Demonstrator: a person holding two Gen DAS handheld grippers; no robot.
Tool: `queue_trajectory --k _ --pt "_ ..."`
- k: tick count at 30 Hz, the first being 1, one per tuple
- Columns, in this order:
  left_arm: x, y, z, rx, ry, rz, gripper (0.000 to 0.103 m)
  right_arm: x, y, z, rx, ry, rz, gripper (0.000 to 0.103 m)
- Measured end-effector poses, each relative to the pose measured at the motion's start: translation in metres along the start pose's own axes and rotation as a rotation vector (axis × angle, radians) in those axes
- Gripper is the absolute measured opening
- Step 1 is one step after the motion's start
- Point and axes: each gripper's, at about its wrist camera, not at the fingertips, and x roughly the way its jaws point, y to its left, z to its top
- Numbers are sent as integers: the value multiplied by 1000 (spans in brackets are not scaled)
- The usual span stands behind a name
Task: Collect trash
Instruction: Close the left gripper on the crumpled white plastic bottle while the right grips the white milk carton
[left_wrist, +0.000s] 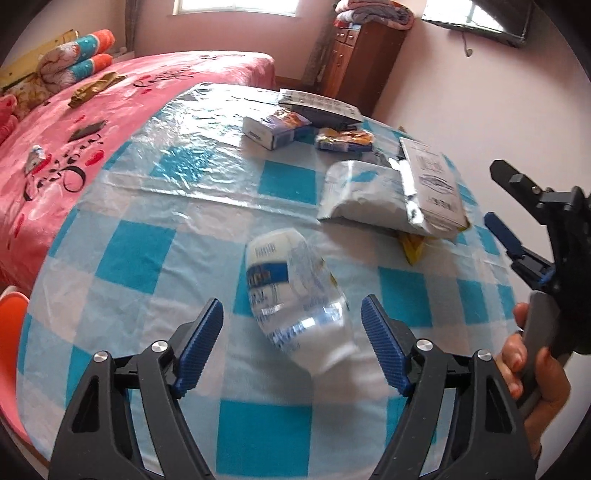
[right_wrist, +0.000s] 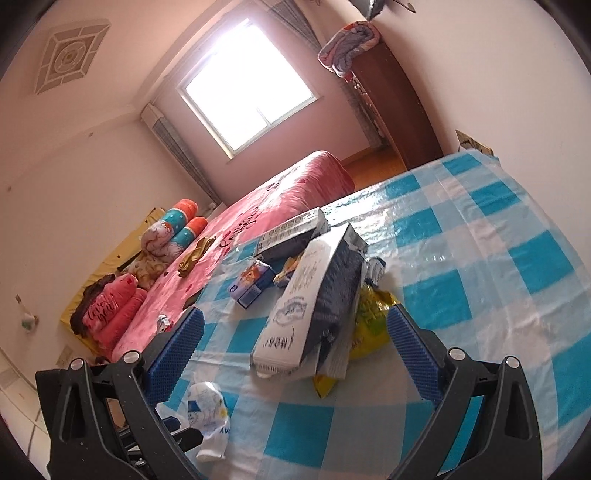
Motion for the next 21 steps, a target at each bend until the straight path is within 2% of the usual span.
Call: queue_trajectory --k 6,7,8,10,15,21 --pt "16 -8 10 16 29 48 73 21 10 4 -42 40 -39 96" --pt "18 -8 10 16 33 55 72 24 12 5 -51 47 -57 92" --pt "21 -9 11 16 37 67 71 28 13 5 -62 55 -79 81" --pt "24 -9 12 18 39 78 68 35 13 5 -76 72 -106 76" --pt "29 -8 13 21 38 89 63 48 8 5 -69 102 -135 76" --pt "33 -14 14 60 34 105 61 59 4 4 -83 132 -193 76"
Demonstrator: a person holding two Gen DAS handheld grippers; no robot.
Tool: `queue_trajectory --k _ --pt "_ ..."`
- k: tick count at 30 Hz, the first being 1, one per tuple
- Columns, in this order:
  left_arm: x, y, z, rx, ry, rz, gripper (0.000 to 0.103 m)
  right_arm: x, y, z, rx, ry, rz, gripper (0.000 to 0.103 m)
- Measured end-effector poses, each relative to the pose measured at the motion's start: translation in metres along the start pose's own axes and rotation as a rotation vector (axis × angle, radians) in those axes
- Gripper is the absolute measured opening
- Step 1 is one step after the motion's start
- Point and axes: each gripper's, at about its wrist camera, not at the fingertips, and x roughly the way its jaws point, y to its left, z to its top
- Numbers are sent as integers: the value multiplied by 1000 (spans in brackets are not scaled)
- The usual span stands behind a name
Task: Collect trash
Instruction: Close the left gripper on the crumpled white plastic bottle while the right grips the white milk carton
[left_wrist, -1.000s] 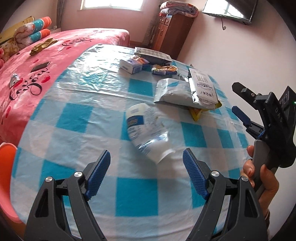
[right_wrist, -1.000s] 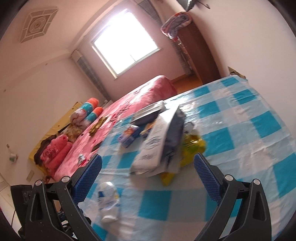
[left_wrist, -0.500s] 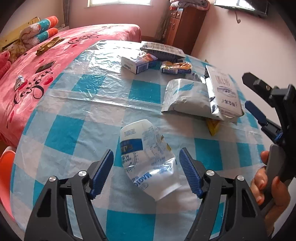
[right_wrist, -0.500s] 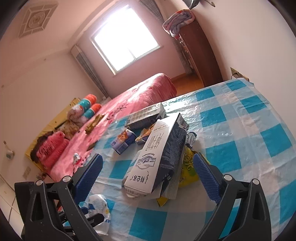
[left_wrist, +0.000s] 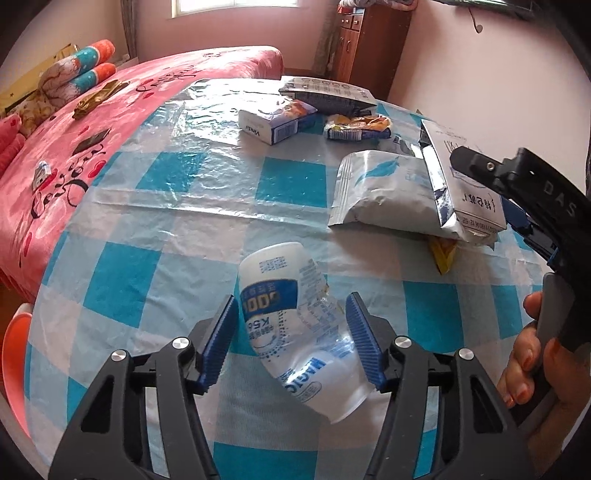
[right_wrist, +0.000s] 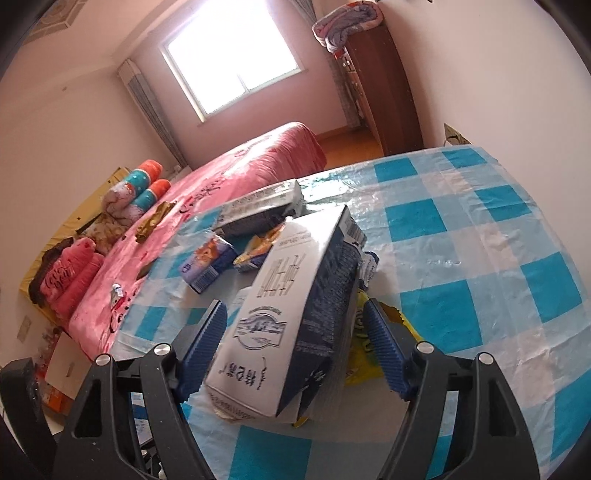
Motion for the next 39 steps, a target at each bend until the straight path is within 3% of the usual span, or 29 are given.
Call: queue_trajectory --k 8,10,11,27,33,39 --pt "2 -4 -1 36 -25 16 61 7 15 -3 -97 4 -79 76" --pt "2 -5 -2 52 -36 23 49 8 15 -4 -108 4 -83 76" --pt "1 -6 -3 69 -44 25 39 7 15 -4 -110 4 -81 74" --pt "-7 10 -10 26 -67 -98 25 -5 -13 -2 -38 9 73 57" --pt "-12 19 -14 6 -84 -135 24 -8 -23 -4 10 15 141 50" --pt "-17 28 -18 -9 -93 -164 24 -14 -19 -9 -6 13 150 47"
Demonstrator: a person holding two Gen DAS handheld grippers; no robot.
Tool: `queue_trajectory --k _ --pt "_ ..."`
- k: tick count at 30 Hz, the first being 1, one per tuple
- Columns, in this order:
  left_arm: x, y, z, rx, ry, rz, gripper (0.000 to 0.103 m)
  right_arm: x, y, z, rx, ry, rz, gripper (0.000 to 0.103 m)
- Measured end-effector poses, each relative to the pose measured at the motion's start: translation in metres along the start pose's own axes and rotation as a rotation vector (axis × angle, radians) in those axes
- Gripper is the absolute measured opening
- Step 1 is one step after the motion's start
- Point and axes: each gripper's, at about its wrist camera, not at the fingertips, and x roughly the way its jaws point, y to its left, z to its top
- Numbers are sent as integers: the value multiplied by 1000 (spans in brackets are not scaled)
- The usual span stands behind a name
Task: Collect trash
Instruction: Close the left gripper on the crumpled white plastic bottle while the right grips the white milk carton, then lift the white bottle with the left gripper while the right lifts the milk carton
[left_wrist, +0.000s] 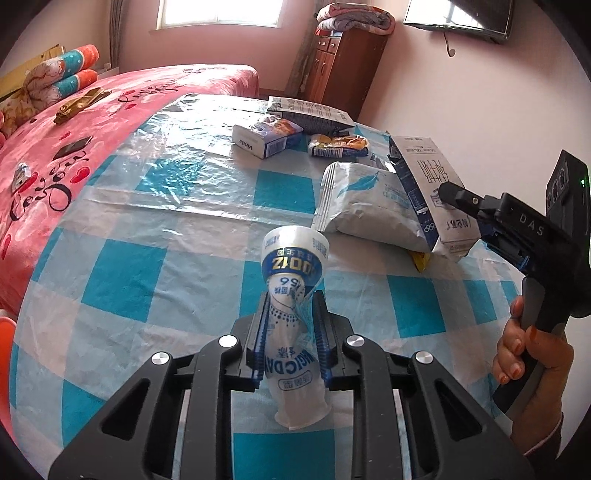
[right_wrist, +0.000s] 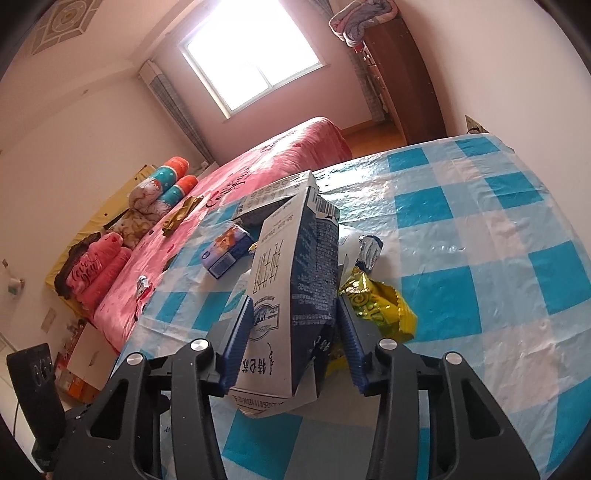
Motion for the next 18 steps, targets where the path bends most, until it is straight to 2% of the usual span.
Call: queue_trajectory --k 18 --pt "-27 24 -11 -47 -51 -47 24 -31 27 -15 -59 -58 3 40"
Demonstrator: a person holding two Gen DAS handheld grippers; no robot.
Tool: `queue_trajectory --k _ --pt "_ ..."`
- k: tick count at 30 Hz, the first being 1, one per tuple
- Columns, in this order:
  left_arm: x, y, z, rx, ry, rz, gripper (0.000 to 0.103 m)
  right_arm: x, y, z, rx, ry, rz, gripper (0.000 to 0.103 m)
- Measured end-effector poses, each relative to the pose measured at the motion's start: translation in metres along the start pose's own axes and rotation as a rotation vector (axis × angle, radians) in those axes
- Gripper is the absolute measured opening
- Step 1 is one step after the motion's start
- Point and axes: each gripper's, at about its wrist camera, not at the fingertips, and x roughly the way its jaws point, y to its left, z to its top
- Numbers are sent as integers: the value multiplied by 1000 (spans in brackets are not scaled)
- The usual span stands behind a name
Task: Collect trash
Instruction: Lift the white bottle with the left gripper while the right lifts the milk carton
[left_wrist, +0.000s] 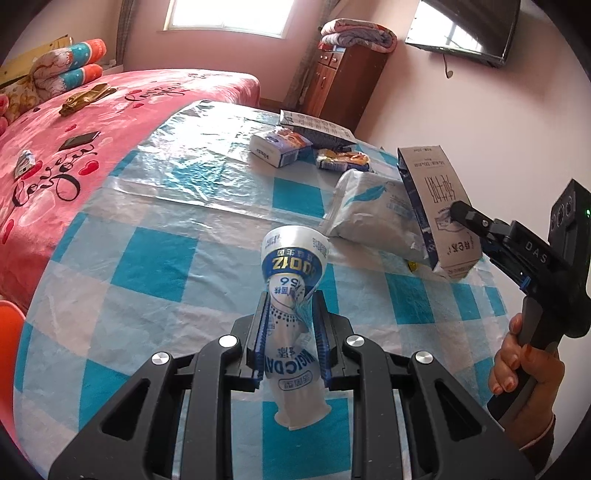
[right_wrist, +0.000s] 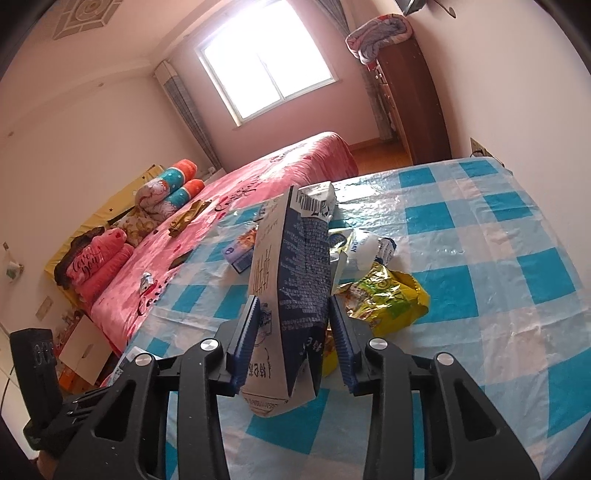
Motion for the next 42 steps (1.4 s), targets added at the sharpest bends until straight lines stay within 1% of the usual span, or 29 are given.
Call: queue_trajectory --k 5,13,15,18,21,23,26,28,29,30,33,35,38,42 --pt "-7 9 -3 -16 -11 -2 24 -7 8 -2 -14 -9 1 39" --pt "-16 21 -9 -33 -22 -15 24 -22 15 -3 22 -4 80 37" --pt "-19 23 -9 -37 -26 -19 24 -25 19 -5 14 -2 78 37" --pt "-21 27 -11 -43 -27 -24 24 -29 25 -11 5 17 84 34" --pt "-22 31 -14 -50 -25 -29 24 -31 31 -23 -21 46 63 33" --pt "-23 33 -16 -55 -22 -31 24 -30 33 -35 -32 88 51 33" --pt "-23 37 -19 -59 -14 -34 24 -26 34 -50 -66 134 -5 35" --pt "-22 39 -20 -63 -12 -34 24 -24 33 -55 -86 143 -46 38" --pt "-23 40 -20 -65 -11 -37 24 -23 33 -57 -91 150 -59 45" --pt "-23 41 -21 -66 -10 -39 24 -22 33 -58 -95 154 -75 49" --pt "-25 43 -22 -67 -12 -43 24 -24 38 -58 -120 132 -101 66" --pt "-25 44 -23 -68 -11 -46 24 -22 43 -57 -146 121 -136 78" --pt "-25 45 -25 -68 -9 -48 24 -12 49 -60 -165 138 -176 84" --pt "-26 48 -27 -71 -10 -57 24 0 49 -66 -168 154 -206 84"
